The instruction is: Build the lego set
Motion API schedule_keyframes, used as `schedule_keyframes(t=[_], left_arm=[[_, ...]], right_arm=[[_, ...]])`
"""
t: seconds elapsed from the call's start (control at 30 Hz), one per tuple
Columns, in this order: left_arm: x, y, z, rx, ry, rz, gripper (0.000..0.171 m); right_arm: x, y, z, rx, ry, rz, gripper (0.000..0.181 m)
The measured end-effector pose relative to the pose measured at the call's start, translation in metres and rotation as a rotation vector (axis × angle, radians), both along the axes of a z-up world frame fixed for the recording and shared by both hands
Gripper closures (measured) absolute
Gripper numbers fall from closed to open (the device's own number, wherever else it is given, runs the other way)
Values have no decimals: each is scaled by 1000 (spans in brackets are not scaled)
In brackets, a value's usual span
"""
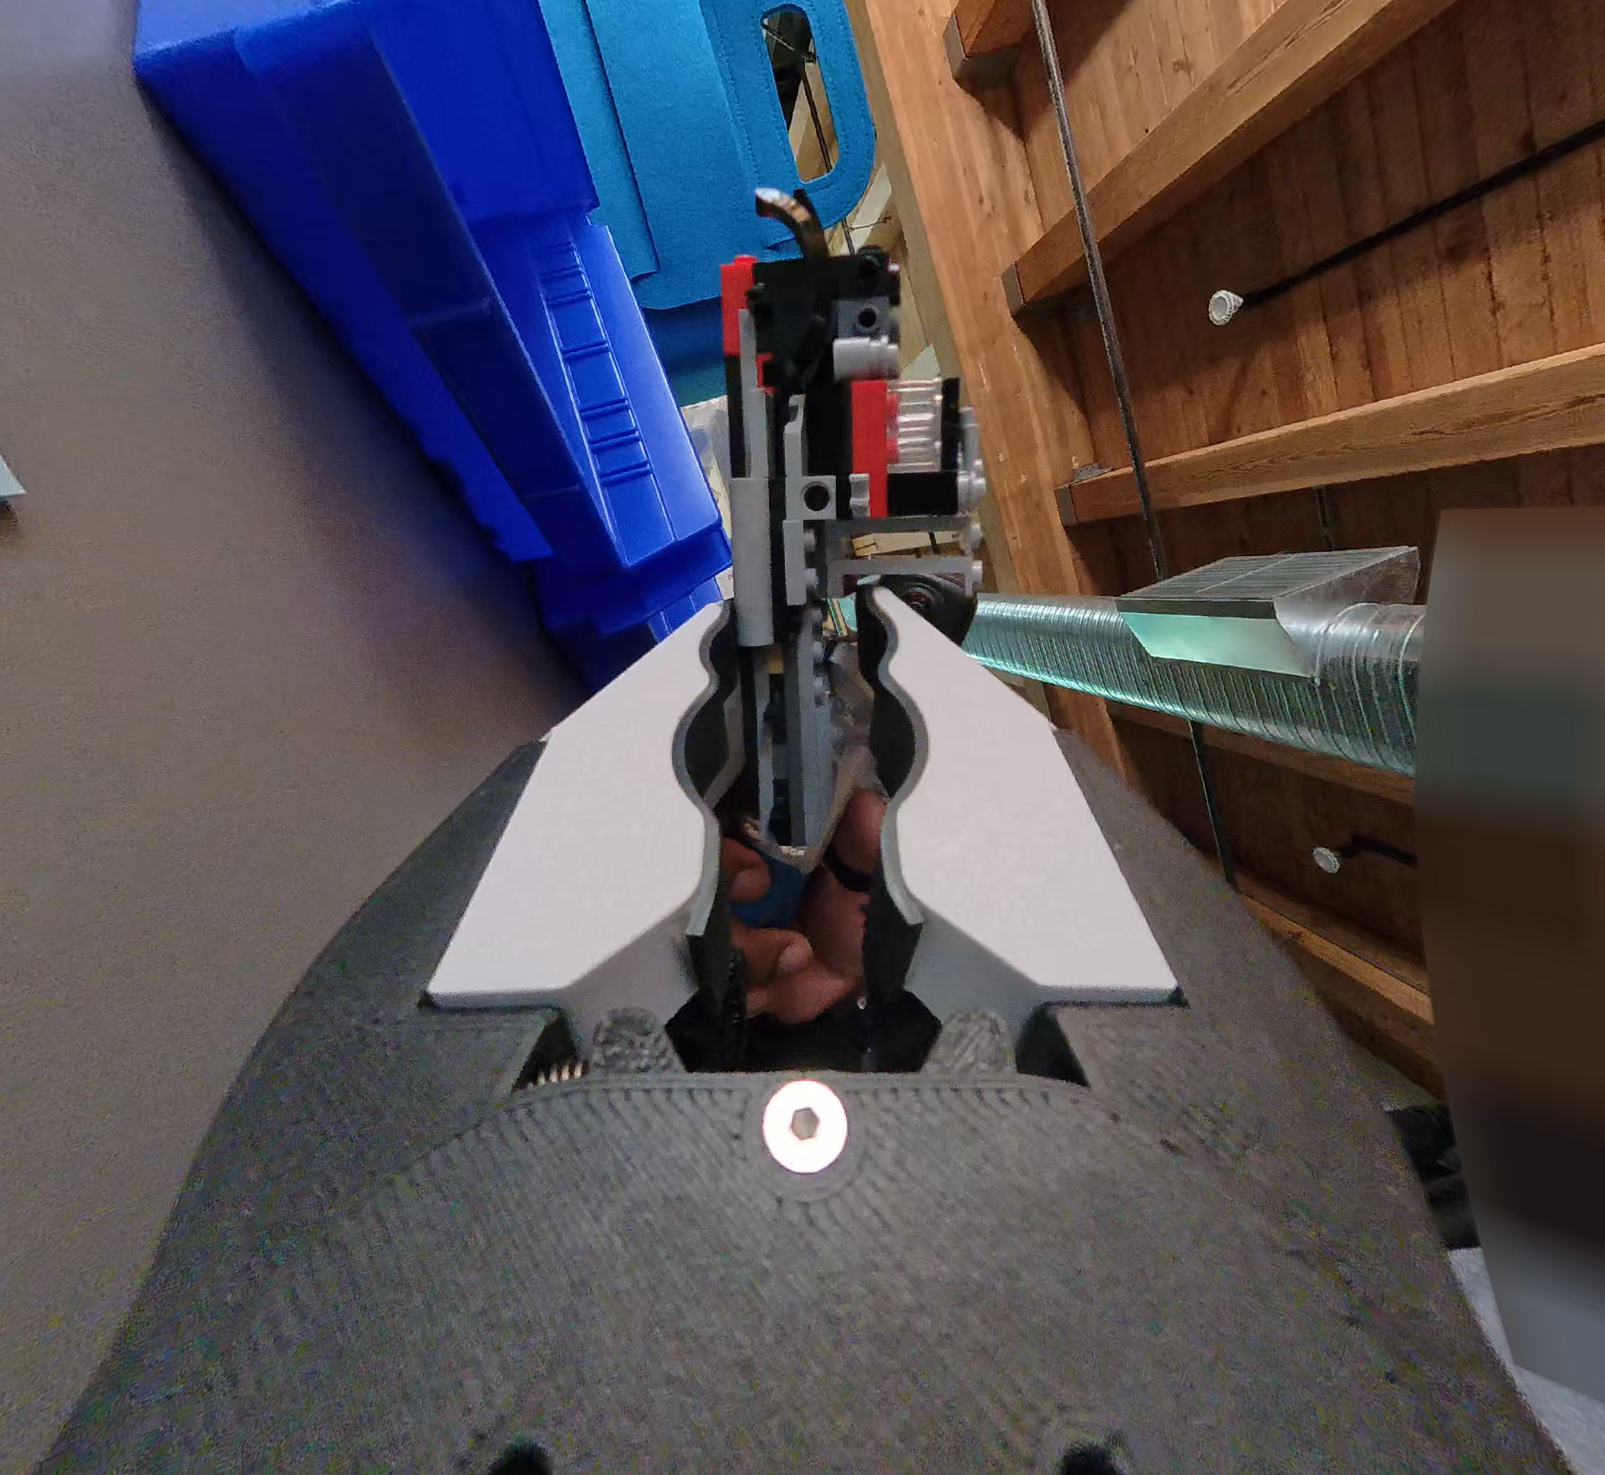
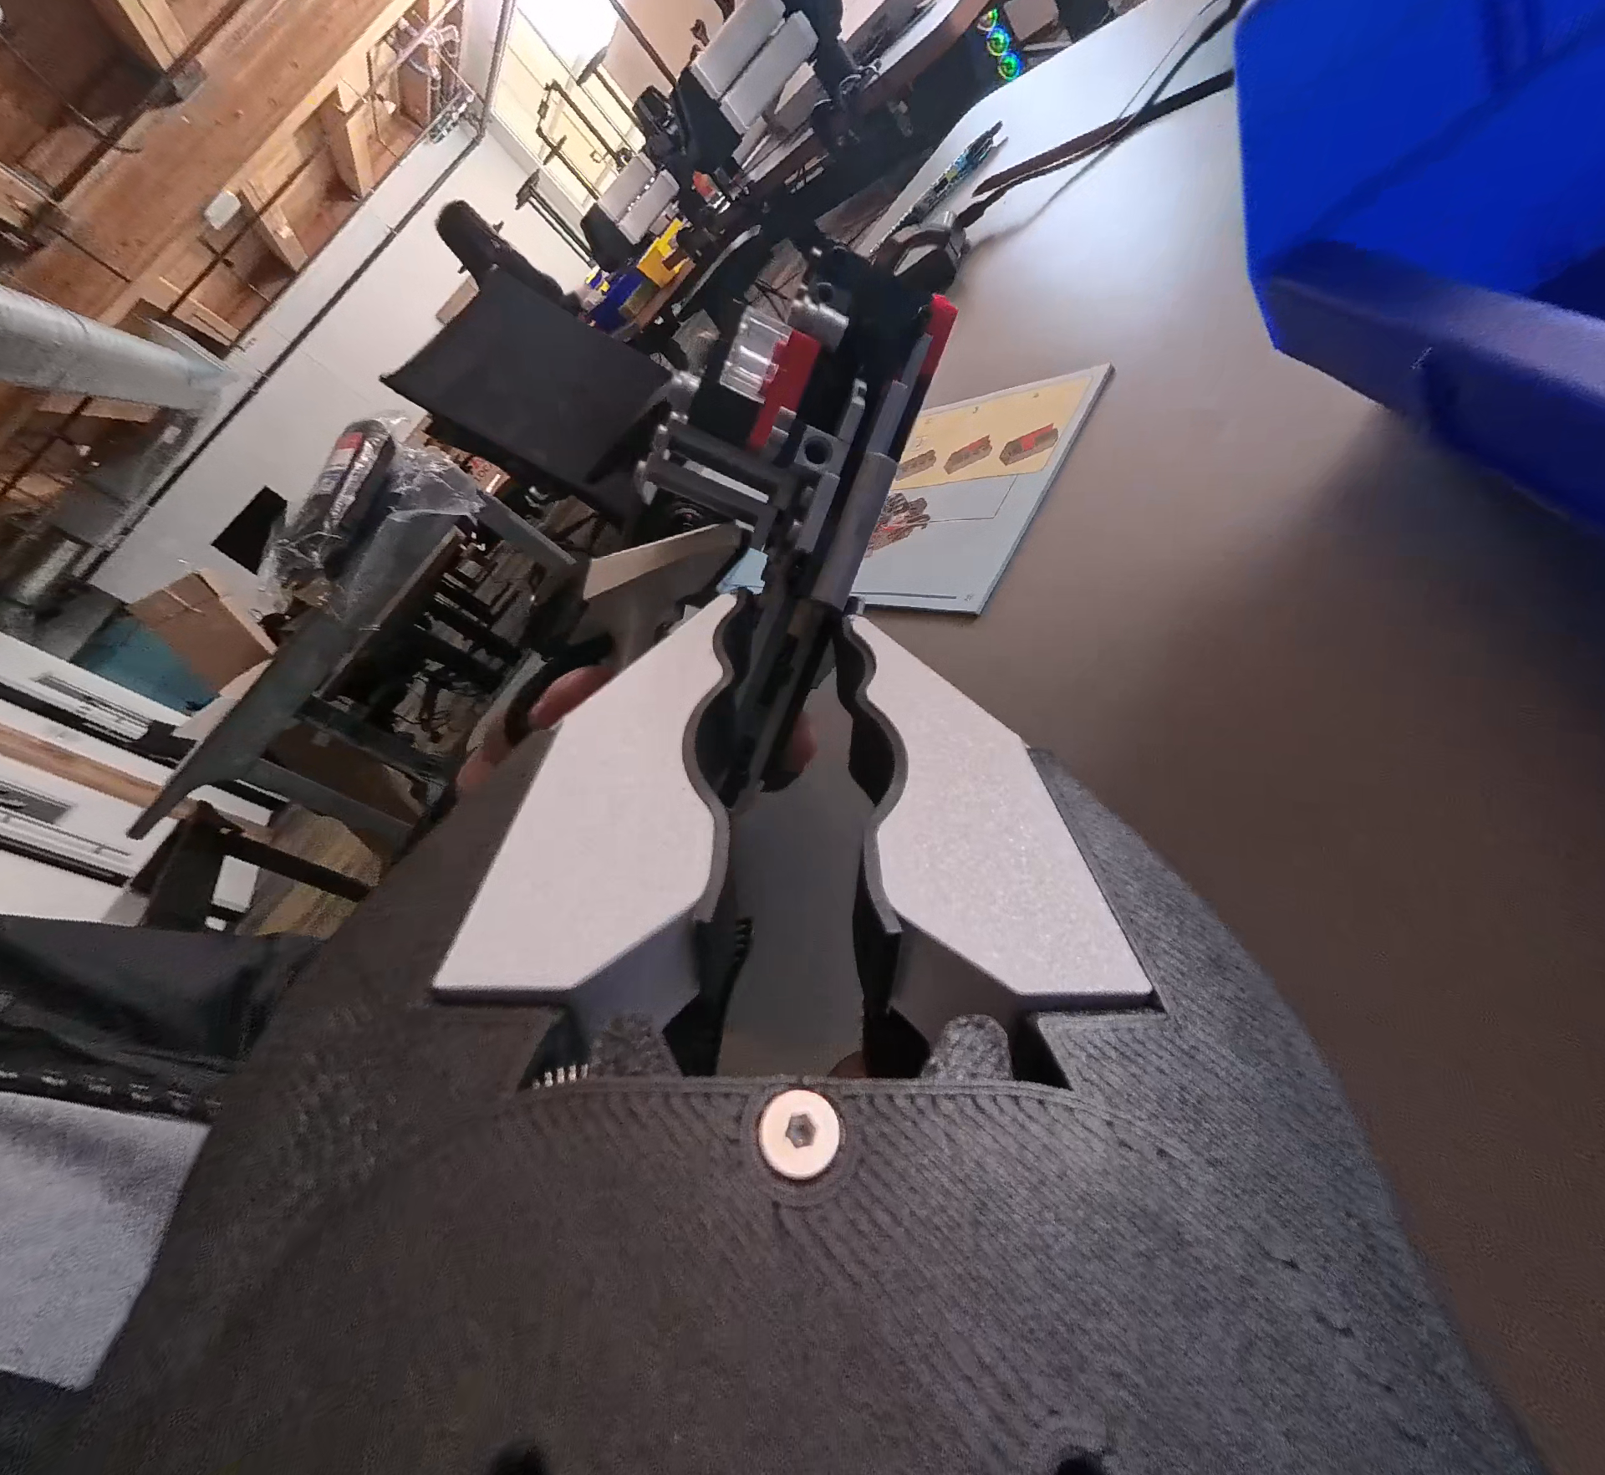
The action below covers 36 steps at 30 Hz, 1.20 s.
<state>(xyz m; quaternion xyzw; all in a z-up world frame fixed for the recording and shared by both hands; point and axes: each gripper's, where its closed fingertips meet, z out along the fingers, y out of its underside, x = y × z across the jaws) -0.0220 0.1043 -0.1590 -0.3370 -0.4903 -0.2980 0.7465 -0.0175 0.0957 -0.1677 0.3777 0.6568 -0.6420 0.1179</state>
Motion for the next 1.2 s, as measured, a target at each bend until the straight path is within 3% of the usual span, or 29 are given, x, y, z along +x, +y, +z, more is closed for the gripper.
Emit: schedule_keyframes(t=[0.9, 1.2], left_arm=[[4, -2, 4, 70, 3, -36, 148], [9, 2, 12, 18, 98, -26, 147]], right_arm=[[5, -3, 6, 170, 241, -10, 161], [11, 0, 14, 133, 322, 67, 160]])
